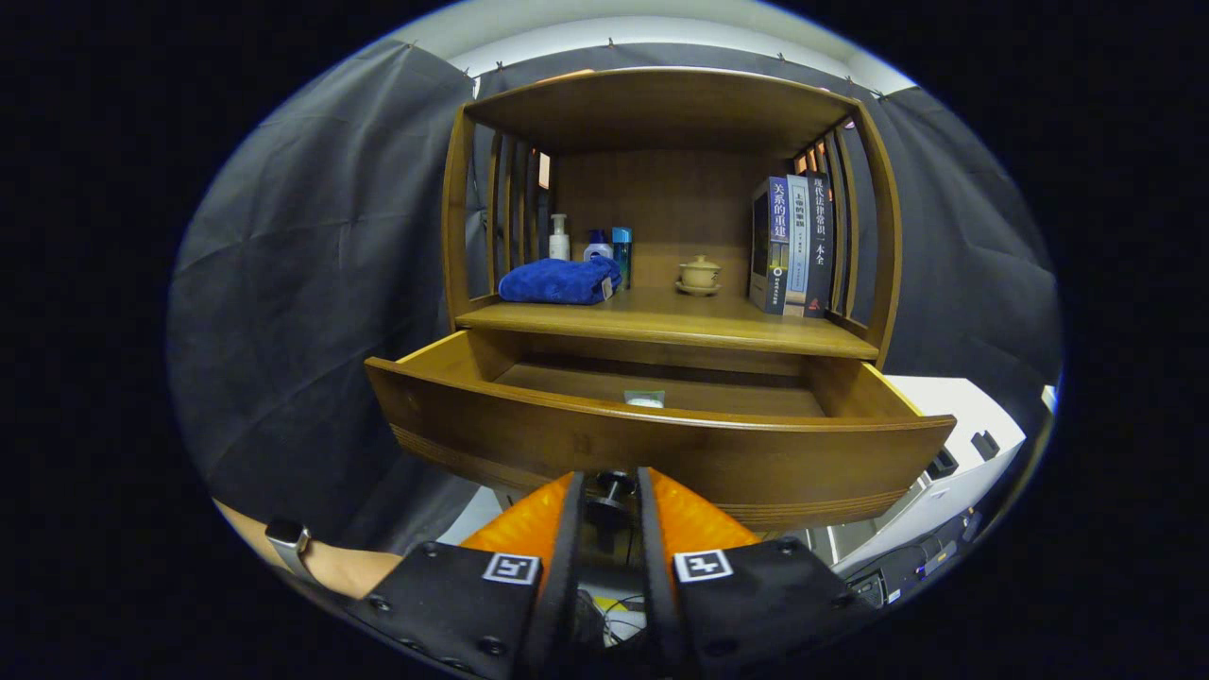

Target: Pull open the drawer, take out the items inside it, and place them on the countertop above the cabinet.

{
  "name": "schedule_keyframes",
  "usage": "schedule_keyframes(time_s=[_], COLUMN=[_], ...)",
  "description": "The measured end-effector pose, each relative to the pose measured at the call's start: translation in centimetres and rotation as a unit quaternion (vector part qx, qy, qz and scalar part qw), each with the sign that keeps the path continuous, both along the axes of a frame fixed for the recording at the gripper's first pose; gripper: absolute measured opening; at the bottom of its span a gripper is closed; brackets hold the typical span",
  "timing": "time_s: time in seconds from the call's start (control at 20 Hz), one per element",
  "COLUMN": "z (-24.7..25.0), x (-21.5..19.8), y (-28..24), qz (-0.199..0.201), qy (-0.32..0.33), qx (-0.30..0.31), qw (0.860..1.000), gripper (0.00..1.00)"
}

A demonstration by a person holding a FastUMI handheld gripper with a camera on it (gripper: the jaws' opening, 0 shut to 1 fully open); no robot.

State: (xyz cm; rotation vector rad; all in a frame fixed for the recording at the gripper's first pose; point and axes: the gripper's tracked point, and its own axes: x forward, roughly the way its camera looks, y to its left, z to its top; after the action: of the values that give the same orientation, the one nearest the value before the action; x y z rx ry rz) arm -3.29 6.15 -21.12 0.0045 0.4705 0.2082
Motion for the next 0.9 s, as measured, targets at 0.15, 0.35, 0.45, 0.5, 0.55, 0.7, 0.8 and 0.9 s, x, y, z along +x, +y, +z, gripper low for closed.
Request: schedule_keyframes(time_s=[0.15,0.35,0.45,0.5,0.55,0.7,0.8,0.9], z=[2.8,9.0,11.6,12.2,12.4,9.4,5.7,1.8], x=[1.2,6.6,10.0,11.8,13.7,16.9,17.5,17.2], y=[-0.4,-0.7,0.1,0.2,0.4,1.8,3.0,3.4], qz=[-0.002,0.016,0.028,0.031,0.035,0.042,0.047,0.046], qy=[-0.018,-0.049,-0.037,-0.026,-0.015,0.067,0.137,0.206], qx=[0.017,0.011,0.027,0.02,0.01,0.006,0.018,0.013], qw=[1.0,0.999,0.999,0.999,0.999,0.997,0.989,0.977], gripper=[0.52,0.69,0.78,0.82,0.87,0.96,0.95,0.95])
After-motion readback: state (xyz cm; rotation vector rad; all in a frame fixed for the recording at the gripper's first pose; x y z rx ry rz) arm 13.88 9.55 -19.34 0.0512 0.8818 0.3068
